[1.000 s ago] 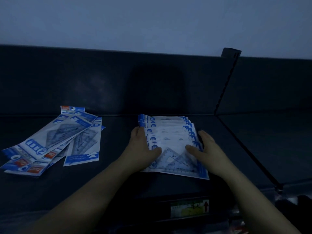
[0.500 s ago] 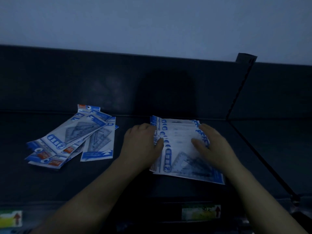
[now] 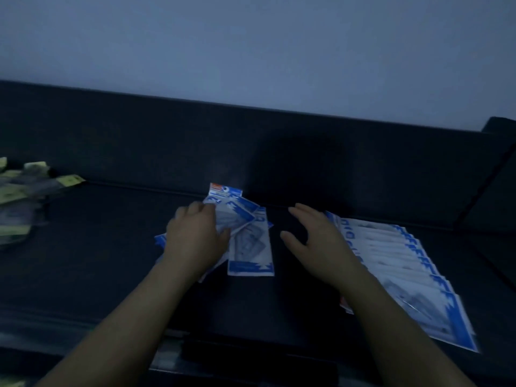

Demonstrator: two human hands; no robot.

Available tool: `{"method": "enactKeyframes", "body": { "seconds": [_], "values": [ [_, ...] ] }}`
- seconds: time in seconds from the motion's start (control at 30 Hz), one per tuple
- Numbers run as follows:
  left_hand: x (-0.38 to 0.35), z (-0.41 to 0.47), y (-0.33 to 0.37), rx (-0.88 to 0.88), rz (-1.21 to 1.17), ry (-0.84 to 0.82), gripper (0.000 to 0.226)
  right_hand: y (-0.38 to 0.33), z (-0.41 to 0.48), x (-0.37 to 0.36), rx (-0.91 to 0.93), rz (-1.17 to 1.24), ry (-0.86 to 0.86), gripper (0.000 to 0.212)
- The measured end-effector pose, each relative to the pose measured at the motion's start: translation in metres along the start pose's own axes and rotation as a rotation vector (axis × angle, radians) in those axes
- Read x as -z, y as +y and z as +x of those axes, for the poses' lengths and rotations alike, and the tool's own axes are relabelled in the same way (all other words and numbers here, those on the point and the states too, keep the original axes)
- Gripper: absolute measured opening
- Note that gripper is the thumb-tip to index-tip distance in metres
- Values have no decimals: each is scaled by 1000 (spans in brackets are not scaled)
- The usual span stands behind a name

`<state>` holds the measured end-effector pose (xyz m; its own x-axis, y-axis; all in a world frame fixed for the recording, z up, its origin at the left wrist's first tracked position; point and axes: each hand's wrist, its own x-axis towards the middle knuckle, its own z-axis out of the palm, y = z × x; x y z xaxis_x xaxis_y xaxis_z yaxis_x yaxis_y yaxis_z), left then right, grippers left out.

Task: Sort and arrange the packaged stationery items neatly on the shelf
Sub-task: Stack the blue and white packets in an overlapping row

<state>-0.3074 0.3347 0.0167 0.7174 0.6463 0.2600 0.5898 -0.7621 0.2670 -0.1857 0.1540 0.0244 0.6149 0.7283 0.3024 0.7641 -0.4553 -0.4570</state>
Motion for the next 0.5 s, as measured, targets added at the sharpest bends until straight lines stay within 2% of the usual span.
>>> {"method": "enactKeyframes", "body": {
  "seconds": [0.1, 0.2, 0.33, 0.5],
  "values": [
    [5, 14, -35, 90, 51, -168, 65, -24, 15, -16, 10, 21, -44, 53],
    [9, 21, -53, 104, -185, -251, 61, -45, 26, -27, 53, 67, -53, 42],
    [18, 28, -72, 0, -333, -209, 40, -60, 40, -45, 62, 158, -75, 40],
    [27, 34, -92, -168, -333, -265, 24, -65, 49, -57, 9, 146, -220, 58]
  ]
}}
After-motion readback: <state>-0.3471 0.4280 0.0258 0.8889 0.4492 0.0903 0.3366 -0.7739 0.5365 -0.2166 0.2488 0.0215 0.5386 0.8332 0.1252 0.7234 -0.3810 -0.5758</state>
